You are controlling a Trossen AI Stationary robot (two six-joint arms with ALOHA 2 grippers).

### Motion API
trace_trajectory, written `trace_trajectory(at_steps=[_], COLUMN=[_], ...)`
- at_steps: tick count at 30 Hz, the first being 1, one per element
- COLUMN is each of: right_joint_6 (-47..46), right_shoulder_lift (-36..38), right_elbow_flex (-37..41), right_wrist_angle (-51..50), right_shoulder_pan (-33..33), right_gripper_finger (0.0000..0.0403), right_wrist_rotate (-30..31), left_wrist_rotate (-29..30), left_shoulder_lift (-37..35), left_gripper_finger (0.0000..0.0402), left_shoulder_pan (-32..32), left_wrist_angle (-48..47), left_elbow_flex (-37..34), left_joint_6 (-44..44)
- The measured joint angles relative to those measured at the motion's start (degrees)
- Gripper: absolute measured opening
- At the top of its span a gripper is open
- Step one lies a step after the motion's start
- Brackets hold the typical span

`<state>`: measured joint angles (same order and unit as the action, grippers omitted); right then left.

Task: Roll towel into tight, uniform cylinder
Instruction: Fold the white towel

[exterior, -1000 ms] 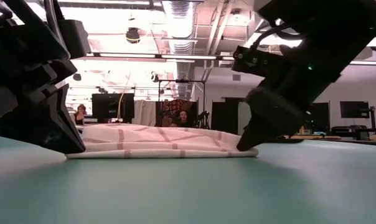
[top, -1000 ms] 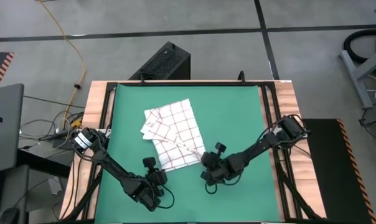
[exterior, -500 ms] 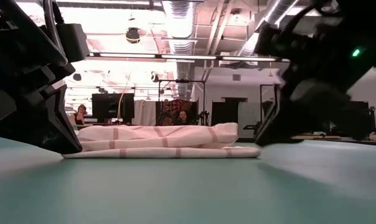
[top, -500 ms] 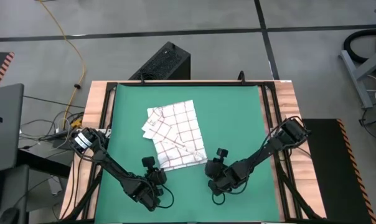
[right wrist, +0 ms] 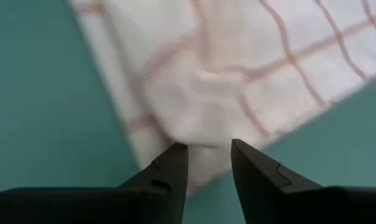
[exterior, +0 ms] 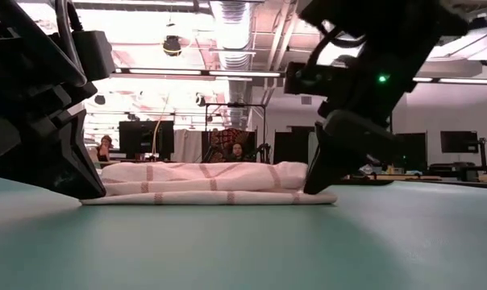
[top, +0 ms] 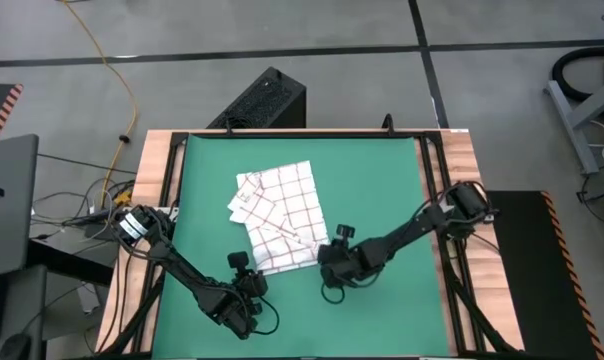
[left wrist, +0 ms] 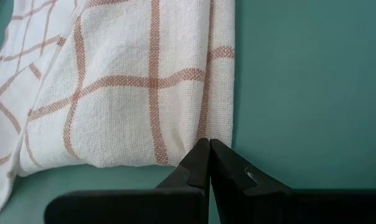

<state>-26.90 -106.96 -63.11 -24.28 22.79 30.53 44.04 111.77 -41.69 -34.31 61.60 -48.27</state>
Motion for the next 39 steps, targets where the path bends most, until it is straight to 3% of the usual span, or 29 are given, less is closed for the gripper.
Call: trace_trajectory(at_steps=[14,22,30,39], right_joint_6=[13.32,16.74,19.08,19.45], right_shoulder_lift=[4.66,4.57,4.57,4.55], right_elbow_flex=[0.52,2.47,2.47,2.47], right_wrist_angle=[1.38,4.86,6.78,6.82], right_shoulder_pan=[2.85,0.08,-1.62,-2.18], right_gripper_finger=[0.0157,0.0157,0.0156,0.0104], right_wrist_rotate=[-0.42,-0.77,-5.08,-7.85], left_wrist_rotate=[0.07,-0.07,-0.10,-0.12], left_shoulder_lift=[0.00,0.00,0.00,0.00], left_gripper_finger=[0.0000,0.0000,0.0000,0.0000], left_shoulder_pan=[0.02,0.04,0.04,0.04], left_wrist_angle=[-1.45,-1.81,-1.81,-1.81], left_elbow_flex=[0.00,0.00,0.00,0.00], left_joint_6=[-0.51,-1.07,-1.94,-2.03])
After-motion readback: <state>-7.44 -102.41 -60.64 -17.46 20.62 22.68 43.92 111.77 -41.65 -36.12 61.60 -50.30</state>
